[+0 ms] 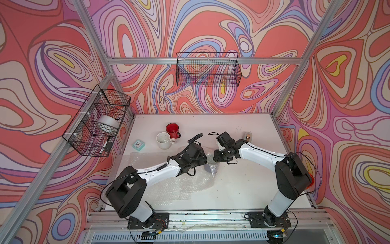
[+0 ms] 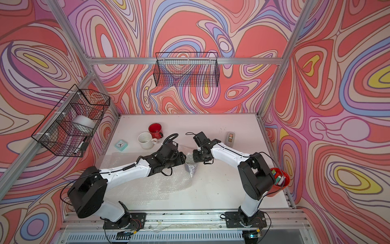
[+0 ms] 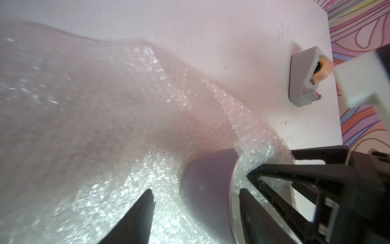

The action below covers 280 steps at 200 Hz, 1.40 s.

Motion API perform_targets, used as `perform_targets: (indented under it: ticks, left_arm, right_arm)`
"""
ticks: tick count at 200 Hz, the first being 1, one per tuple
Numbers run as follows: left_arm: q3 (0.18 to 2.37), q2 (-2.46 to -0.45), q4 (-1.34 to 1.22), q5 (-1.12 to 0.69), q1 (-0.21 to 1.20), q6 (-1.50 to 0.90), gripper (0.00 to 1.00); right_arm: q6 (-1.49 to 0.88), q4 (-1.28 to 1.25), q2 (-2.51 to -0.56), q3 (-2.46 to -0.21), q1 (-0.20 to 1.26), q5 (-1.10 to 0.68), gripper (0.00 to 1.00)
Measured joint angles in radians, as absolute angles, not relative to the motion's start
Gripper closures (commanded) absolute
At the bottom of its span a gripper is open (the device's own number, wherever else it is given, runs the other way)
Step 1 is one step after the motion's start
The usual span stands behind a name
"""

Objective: Wrap mugs in bubble wrap
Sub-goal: Wrap the mug in bubble wrap.

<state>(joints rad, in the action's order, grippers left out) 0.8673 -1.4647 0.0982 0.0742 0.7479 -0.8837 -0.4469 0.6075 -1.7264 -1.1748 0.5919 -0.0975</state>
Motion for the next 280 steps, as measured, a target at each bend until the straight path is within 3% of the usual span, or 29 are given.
perform_targets:
  ticks: [50, 69, 136, 181, 221, 280]
  left_arm:
    - [0.852, -1.333, 0.260, 0.140, 0.603, -0.817, 0.30]
    - [0.836, -1.335, 0.305, 0.132, 0.551, -0.789, 0.30]
    - [0.960, -1.550, 0.318, 0.014, 0.477, -0.684, 0.34]
    - [1.193, -1.779, 0.333, -0.043, 0.458, -0.601, 0.42]
    - [1.385, -1.935, 0.416, -0.070, 0.437, -0.535, 0.43]
    - [1.489, -2.039, 0.519, -0.090, 0.432, -0.480, 0.47]
  right_arm:
    - [-0.460, 0.619, -1.709, -1.162, 0.615, -0.029, 0.86]
    - [-0.466, 0.649, -1.690, -1.155, 0.617, 0.023, 0.90]
    - [-0.463, 0.735, -1.612, -1.095, 0.614, 0.151, 0.93]
    - [-0.461, 0.744, -1.604, -1.088, 0.609, 0.157, 0.93]
    - [-0.460, 0.744, -1.604, -1.088, 0.609, 0.157, 0.93]
    - [-0.456, 0.744, -1.604, -1.088, 0.608, 0.152, 0.93]
